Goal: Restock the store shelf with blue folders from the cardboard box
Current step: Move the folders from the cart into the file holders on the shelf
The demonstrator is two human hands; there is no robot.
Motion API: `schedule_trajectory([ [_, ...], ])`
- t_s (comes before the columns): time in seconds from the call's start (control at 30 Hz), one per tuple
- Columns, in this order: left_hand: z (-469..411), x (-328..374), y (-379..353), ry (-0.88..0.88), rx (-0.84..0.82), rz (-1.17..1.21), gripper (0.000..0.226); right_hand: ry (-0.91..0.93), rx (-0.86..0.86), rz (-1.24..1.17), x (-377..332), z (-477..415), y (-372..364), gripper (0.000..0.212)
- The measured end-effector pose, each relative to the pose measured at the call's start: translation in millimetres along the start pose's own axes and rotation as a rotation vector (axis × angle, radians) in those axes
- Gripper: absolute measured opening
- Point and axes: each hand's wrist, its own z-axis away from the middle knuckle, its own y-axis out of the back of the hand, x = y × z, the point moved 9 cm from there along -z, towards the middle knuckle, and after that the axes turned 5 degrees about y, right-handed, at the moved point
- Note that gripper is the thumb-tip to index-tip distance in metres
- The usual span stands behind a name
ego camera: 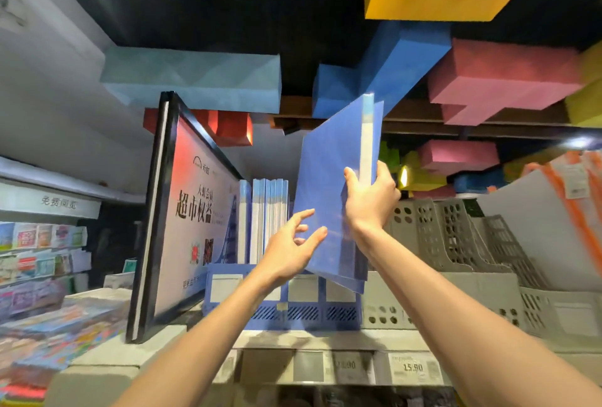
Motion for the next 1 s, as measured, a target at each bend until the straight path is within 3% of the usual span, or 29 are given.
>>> schedule_trajectory([
  [0.27, -18.6, -16.0, -17.3, -0.011, -0.059, 0.038, 0.057, 0.005, 0.005, 0.022, 13.3, -5.8, -37.0, 0.024],
  [0.43, -20.5, -18.0, -18.3, 0.008, -0.015, 0.085, 0.051, -0.04, -0.149, -0.128, 27.1, -13.6, -56.9, 0.034],
  [0.6, -16.9, -9.9, -21.1, 0.014, -0.092, 0.083, 0.084, -0.119, -0.316, -0.273, 34.0, -13.0, -72.7, 0.05],
  [0.73, -13.7, -3.6, -21.9, 0.03, -0.106, 0.024, 0.088, -0.096, -0.399, -0.399, 33.5, -8.9, -73.3, 0.082],
  [0.83, -10.3, 3.1, -26.2, 0.006, -0.145, 0.058, 0.098, -0.033, -0.428, -0.474, 21.9, -9.0, -70.6, 0.086],
  [0.9, -10.2, 4.9, -26.3, -0.008, -0.159, 0.051, 0.093, -0.009, -0.467, -0.459, 16.0, -9.3, -72.6, 0.082],
  [1.0, -10.1, 7.2, -26.2, -0.024, -0.149, -0.001, 0.073, 0.003, -0.513, -0.457, 9.4, -4.0, -76.2, 0.031],
])
